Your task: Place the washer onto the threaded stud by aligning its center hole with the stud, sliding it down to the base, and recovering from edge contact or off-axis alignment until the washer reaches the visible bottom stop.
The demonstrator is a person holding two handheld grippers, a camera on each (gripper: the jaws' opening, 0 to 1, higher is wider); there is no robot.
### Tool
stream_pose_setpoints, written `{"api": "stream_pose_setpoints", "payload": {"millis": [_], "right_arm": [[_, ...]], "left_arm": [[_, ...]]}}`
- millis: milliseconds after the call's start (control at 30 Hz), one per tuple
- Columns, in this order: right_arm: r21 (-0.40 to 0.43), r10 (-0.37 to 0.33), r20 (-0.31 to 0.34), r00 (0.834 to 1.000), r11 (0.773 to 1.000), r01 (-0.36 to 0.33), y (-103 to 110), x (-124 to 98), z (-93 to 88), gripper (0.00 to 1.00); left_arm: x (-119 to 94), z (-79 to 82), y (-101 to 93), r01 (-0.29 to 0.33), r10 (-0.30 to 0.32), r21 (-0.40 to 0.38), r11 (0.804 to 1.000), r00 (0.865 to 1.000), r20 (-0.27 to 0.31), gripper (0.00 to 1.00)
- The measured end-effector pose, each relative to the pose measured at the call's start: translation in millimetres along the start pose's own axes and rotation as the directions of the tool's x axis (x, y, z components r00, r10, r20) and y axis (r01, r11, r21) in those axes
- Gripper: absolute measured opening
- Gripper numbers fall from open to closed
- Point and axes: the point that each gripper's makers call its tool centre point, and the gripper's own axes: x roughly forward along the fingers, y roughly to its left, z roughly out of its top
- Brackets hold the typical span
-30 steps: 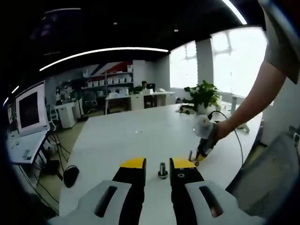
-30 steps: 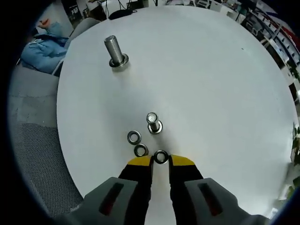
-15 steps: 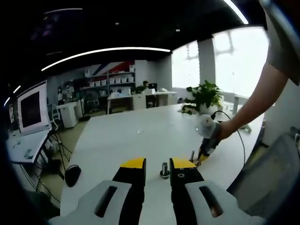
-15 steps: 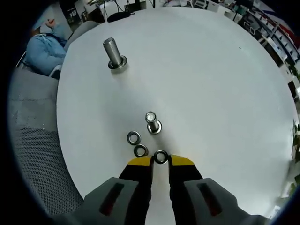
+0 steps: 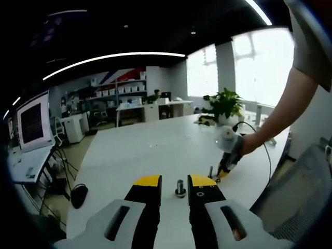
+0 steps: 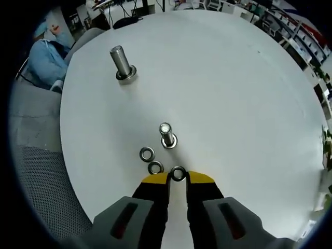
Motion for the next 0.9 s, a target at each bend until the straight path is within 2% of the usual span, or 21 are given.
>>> {"api": "stream_pose_setpoints", "payload": {"millis": [233,900], "right_arm": [[0.012,-0.02,0.017,1.0,1.0,0.02,-2,-3,0.2,0.13],[-0.011,-0.035,0.086,0.996,0.999,0.037,-1,-25,17.9,0.13]], "left_arm": [[-1,1.3,-1.3,-0.001,0.001,0.004,1.0,1.0,0.006,0.18],[-2,2.5,1.7,-0.017,0.017,0.006,1.0,1.0,0.012,0.18]]}}
